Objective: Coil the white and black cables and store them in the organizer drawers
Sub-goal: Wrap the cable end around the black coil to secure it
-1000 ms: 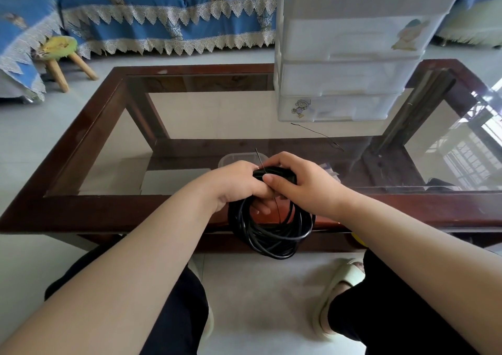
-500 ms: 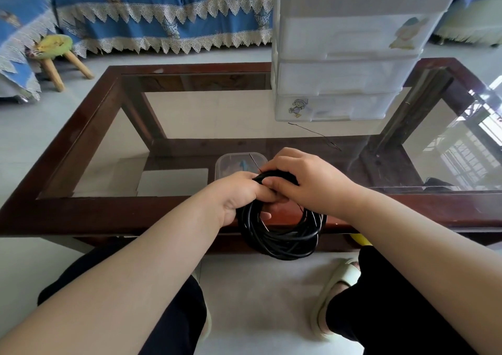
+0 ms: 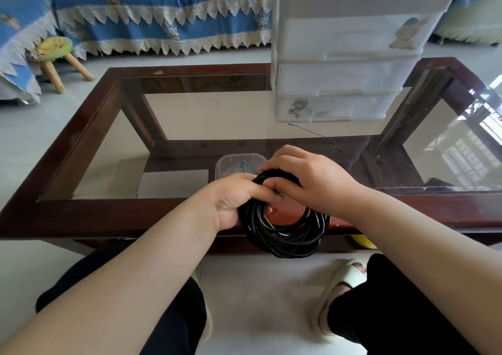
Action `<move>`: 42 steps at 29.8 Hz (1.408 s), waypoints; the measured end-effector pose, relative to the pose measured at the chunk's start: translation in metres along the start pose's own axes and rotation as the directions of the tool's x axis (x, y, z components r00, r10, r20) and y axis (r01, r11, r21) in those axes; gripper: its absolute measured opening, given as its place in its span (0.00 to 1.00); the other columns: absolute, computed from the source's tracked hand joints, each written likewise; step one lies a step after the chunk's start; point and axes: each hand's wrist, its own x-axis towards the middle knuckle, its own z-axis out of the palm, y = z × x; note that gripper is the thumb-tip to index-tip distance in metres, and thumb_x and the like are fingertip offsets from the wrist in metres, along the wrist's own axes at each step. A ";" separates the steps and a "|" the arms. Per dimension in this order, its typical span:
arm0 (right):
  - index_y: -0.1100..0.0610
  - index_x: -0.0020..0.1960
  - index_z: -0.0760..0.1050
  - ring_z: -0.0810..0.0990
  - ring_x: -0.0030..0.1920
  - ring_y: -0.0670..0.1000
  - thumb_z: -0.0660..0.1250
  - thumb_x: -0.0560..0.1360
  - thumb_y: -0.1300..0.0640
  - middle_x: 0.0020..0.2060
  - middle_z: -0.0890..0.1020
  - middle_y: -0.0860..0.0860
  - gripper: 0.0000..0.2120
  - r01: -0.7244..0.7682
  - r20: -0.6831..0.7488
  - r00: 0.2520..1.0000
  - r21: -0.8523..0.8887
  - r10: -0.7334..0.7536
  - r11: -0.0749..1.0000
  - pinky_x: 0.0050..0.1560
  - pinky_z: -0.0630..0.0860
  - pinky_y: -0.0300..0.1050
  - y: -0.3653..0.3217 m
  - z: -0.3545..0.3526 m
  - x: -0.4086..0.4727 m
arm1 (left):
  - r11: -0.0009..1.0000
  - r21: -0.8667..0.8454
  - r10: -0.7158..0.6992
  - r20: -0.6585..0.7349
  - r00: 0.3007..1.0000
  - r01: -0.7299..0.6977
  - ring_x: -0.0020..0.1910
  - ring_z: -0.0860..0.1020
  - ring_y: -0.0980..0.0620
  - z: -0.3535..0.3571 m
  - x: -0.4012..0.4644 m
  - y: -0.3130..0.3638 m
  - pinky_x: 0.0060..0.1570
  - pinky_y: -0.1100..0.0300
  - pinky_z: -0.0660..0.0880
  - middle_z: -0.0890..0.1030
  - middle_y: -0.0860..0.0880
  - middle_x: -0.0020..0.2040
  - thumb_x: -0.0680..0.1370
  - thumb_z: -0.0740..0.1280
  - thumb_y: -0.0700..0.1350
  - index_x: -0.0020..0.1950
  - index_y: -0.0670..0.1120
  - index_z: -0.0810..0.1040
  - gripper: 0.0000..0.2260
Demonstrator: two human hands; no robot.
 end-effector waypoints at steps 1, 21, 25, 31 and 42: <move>0.51 0.57 0.79 0.79 0.44 0.47 0.58 0.75 0.42 0.51 0.78 0.45 0.19 0.011 -0.011 1.000 0.005 -0.011 1.000 0.40 0.78 0.48 0.001 -0.002 0.000 | 0.999 -0.030 -0.018 0.054 0.998 0.020 0.36 0.76 0.51 -0.002 -0.003 0.003 0.40 0.60 0.75 0.76 0.46 0.36 0.71 0.68 0.30 0.41 0.41 0.78 0.06; 0.54 0.58 0.78 0.79 0.42 0.56 0.64 0.74 0.49 0.48 0.80 0.53 0.17 0.288 -0.001 0.955 -0.245 -0.298 0.926 0.32 0.77 0.48 -0.002 0.004 -0.009 | 0.952 -0.236 -0.205 -0.019 0.979 0.195 0.53 0.79 0.39 -0.012 -0.003 0.007 0.44 0.53 0.80 0.80 0.35 0.53 0.76 0.67 0.38 0.53 0.33 0.79 0.10; 0.54 0.60 0.78 0.79 0.43 0.56 0.65 0.73 0.49 0.48 0.79 0.53 0.17 0.275 0.010 0.959 -0.262 -0.282 0.925 0.33 0.77 0.48 -0.002 0.005 -0.009 | 0.964 -0.239 -0.138 -0.077 0.987 0.116 0.52 0.79 0.40 -0.012 0.002 0.000 0.58 0.49 0.77 0.81 0.36 0.49 0.75 0.67 0.37 0.51 0.35 0.80 0.08; 0.56 0.59 0.78 0.80 0.44 0.55 0.58 0.76 0.46 0.46 0.80 0.52 0.19 0.196 -0.005 0.979 -0.204 -0.202 0.959 0.38 0.77 0.46 -0.002 0.004 -0.006 | 0.968 -0.228 0.055 -0.229 0.972 -0.109 0.40 0.80 0.45 -0.009 0.009 -0.007 0.53 0.48 0.77 0.82 0.41 0.41 0.75 0.66 0.34 0.48 0.40 0.80 0.05; 0.54 0.57 0.75 0.79 0.44 0.51 0.60 0.76 0.45 0.48 0.79 0.48 0.17 0.036 -0.080 0.996 -0.011 -0.036 0.999 0.41 0.76 0.47 0.000 0.011 -0.008 | 0.967 -0.240 0.038 -0.173 0.984 -0.080 0.40 0.82 0.49 -0.008 0.004 -0.005 0.49 0.56 0.78 0.83 0.44 0.42 0.76 0.68 0.44 0.50 0.40 0.84 0.09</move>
